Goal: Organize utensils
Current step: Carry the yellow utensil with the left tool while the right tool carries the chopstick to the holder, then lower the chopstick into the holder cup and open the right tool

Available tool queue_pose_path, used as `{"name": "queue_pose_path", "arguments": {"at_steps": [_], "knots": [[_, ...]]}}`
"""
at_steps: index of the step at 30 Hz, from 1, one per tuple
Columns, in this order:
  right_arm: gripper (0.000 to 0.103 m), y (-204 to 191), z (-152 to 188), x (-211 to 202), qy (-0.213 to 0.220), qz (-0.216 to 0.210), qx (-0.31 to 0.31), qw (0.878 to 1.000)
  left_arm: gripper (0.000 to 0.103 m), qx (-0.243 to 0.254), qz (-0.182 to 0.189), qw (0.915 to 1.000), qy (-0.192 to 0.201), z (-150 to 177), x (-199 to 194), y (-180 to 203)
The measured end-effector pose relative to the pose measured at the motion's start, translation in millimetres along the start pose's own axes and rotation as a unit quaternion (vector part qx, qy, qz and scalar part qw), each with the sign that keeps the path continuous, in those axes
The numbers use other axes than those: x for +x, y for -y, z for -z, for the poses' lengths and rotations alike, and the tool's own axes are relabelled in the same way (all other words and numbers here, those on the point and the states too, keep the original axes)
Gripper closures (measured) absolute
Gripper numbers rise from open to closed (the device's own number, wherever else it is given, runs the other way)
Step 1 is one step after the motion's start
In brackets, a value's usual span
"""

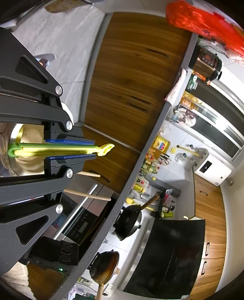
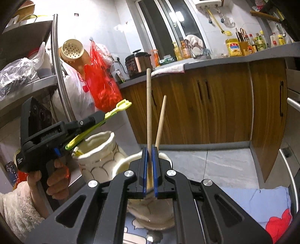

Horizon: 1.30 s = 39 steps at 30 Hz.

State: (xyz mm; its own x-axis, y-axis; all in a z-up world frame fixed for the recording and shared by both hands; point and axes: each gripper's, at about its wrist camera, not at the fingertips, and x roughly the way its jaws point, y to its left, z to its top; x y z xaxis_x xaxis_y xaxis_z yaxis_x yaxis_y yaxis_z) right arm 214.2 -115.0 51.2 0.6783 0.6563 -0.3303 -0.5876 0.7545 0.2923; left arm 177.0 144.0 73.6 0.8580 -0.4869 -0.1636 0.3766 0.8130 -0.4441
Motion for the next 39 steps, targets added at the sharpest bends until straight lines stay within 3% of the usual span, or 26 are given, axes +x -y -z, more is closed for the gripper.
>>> {"name": "queue_pose_path", "arguments": {"at_steps": [6, 14, 19, 21, 24, 31, 36, 39], "knots": [[0.098, 3, 4, 6, -0.022, 0.004, 0.011, 1.0, 0.093, 0.007, 0.0, 1.0, 0.0, 0, -3, 3], [0.097, 3, 4, 6, -0.021, 0.003, 0.014, 1.0, 0.093, 0.007, -0.004, 1.0, -0.002, 0, -3, 3], [0.086, 0, 2, 3, -0.016, 0.002, 0.012, 1.0, 0.093, 0.013, -0.005, 0.9999, -0.002, 1, -4, 3], [0.077, 2, 0, 2, -0.013, 0.002, 0.022, 1.0, 0.093, 0.019, -0.005, 0.9998, -0.001, 1, -4, 6], [0.076, 4, -10, 1, -0.006, -0.002, 0.036, 0.999, 0.093, 0.029, -0.002, 0.9996, 0.001, 1, -9, 8], [0.076, -15, -42, 3, 0.012, -0.036, 0.035, 0.999, 0.093, 0.041, 0.0, 0.9992, -0.001, 0, -17, 7], [0.076, -34, -59, 28, -0.013, -0.076, 0.037, 0.996, 0.093, 0.035, 0.006, 0.9994, 0.001, 0, -19, 4], [0.076, -32, -66, 47, -0.034, -0.107, 0.071, 0.991, 0.093, 0.033, 0.012, 0.9994, 0.001, 0, -21, 3]]}}
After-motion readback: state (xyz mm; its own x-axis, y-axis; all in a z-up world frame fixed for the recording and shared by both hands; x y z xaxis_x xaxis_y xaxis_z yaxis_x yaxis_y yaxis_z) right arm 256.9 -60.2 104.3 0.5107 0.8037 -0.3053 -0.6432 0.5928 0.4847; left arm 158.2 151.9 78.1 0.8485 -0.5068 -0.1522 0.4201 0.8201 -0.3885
